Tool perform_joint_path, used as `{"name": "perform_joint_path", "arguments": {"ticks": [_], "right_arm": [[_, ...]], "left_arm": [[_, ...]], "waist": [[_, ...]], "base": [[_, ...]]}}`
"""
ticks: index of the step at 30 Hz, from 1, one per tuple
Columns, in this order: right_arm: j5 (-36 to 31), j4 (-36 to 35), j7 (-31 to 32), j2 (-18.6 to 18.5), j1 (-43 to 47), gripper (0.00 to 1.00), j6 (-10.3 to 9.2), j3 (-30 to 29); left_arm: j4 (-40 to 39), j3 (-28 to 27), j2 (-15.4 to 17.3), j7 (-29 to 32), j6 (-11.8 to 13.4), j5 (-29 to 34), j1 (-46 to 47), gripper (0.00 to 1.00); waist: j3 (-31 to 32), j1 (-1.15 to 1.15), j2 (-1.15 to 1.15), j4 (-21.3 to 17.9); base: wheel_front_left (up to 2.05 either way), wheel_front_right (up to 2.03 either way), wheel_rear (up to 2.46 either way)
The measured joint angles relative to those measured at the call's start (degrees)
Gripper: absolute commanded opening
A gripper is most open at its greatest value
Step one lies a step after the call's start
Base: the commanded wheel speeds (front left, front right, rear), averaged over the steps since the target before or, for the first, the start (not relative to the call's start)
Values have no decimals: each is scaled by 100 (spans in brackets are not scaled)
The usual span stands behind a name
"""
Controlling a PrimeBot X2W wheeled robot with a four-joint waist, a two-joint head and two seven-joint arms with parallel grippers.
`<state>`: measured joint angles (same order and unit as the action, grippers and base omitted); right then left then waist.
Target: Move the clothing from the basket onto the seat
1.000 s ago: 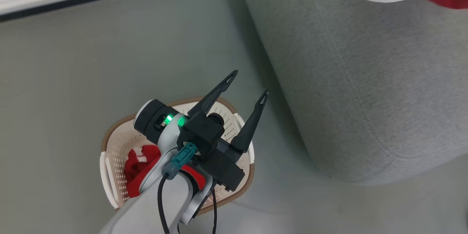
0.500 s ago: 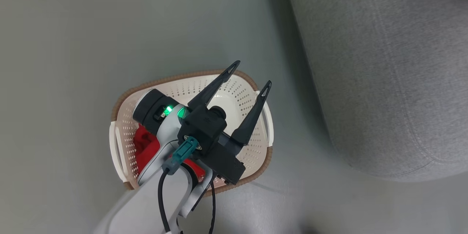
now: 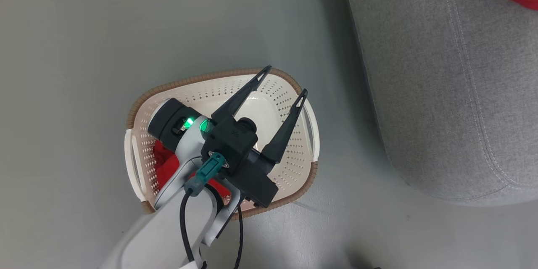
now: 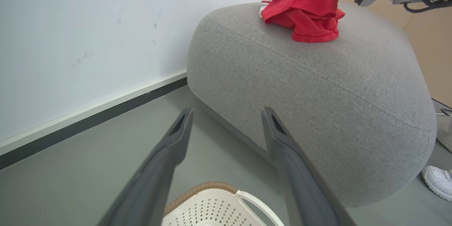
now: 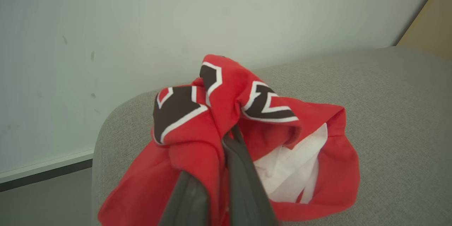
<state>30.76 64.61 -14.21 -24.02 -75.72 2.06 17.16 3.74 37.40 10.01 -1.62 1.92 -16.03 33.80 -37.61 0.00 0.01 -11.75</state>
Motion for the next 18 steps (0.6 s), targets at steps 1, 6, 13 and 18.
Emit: {"name": "perform_joint_path", "arguments": {"ticks": [1, 6, 13, 18], "right_arm": [[-5, 35, 0, 26, 1, 0, 4, 7], [12, 205, -5, 344, 4, 25, 22, -38], [12, 360, -8, 476, 141, 100, 100, 1], [11, 409, -9, 636, 259, 100, 167, 37]], "left_arm": [[8, 0, 0, 0, 0, 0, 0, 100], [67, -30, 41, -52, 1, 0, 2, 100], [152, -29, 29, -129, 2, 0, 1, 100], [238, -73, 40, -213, 2, -3, -15, 100]], "waist": [[-3, 0, 0, -6], [1, 0, 0, -63], [108, -1, 0, -120], [227, -1, 0, -181]], "base": [[0, 0, 0], [0, 0, 0], [0, 0, 0], [0, 0, 0]]}}
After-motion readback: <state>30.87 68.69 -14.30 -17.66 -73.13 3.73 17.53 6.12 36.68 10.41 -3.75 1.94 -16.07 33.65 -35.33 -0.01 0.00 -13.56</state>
